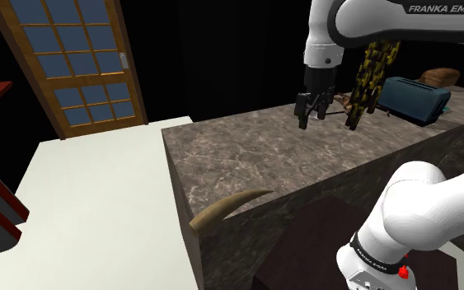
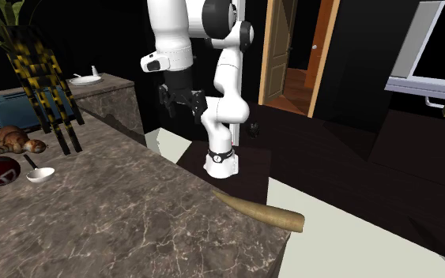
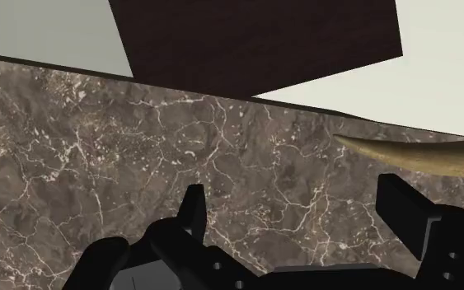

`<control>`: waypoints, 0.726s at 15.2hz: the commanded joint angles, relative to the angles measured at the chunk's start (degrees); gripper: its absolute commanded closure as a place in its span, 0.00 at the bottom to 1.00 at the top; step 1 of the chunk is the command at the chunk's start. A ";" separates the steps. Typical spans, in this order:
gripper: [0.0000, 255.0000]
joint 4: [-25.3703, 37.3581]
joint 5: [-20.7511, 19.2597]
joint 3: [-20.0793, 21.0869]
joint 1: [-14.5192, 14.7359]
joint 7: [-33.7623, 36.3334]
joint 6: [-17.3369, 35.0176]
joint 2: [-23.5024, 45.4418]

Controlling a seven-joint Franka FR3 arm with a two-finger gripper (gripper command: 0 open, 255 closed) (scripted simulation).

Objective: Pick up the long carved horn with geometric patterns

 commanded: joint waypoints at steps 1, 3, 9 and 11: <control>0.00 0.00 0.00 0.00 0.00 0.00 0.00 0.00; 0.00 -1.94 -0.39 -0.07 2.45 -4.58 4.60 1.25; 0.00 -7.12 -1.11 -0.06 9.84 -17.91 18.31 5.43; 0.00 -8.71 -1.22 0.04 12.30 -22.26 22.85 6.91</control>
